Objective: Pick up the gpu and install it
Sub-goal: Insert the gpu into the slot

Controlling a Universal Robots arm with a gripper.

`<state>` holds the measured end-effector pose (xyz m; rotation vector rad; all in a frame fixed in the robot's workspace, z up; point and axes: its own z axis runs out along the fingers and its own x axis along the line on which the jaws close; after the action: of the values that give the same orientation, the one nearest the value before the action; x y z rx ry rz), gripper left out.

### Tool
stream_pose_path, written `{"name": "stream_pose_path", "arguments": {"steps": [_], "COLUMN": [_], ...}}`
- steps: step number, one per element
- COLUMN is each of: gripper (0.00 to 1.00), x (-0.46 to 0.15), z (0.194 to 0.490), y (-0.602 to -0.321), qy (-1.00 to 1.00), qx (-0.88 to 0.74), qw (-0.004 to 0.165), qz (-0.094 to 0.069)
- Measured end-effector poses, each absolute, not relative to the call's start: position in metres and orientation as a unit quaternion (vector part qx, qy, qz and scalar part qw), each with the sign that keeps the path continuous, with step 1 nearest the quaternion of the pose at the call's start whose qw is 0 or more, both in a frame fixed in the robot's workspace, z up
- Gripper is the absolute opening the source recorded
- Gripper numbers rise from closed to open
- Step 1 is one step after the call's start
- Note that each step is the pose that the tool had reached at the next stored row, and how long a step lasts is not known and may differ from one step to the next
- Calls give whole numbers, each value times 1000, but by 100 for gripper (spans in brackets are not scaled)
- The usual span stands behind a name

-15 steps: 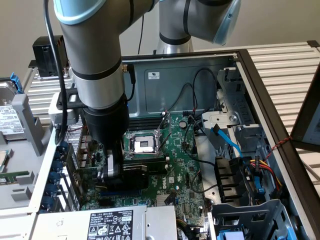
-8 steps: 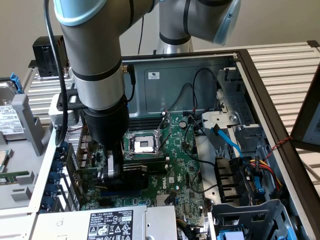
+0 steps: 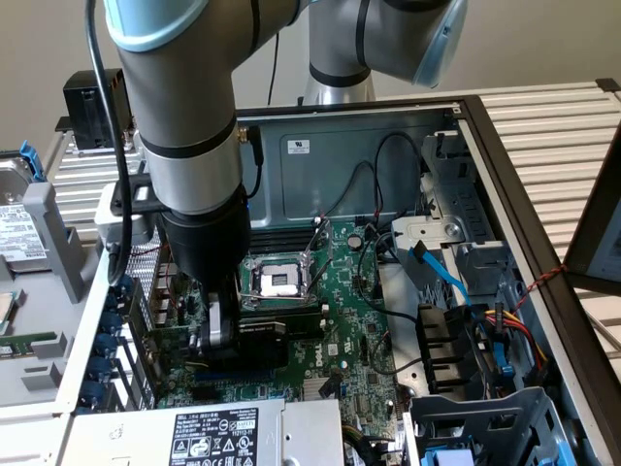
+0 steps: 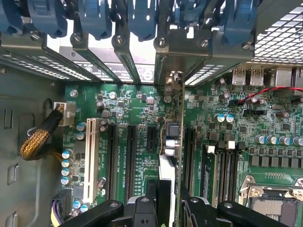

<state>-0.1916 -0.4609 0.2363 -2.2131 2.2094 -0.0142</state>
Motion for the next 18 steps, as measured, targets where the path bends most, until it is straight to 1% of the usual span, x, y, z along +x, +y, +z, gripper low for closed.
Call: {"name": "stream_pose_path", "arguments": {"steps": [12, 13, 14, 15, 16, 18], "gripper": [27, 29, 34, 34, 41, 41], "x": [-192, -194, -194, -193, -194, -194], "z": [235, 236, 237, 239, 241, 248], "y": [-461, -461, -461, -461, -461, -461], "qy": [706, 707, 707, 707, 706, 706], "qx": [-708, -707, -707, -708, -708, -708], "qw": [7, 7, 7, 7, 7, 7], "qz": [-5, -4, -4, -4, -4, -4]}}
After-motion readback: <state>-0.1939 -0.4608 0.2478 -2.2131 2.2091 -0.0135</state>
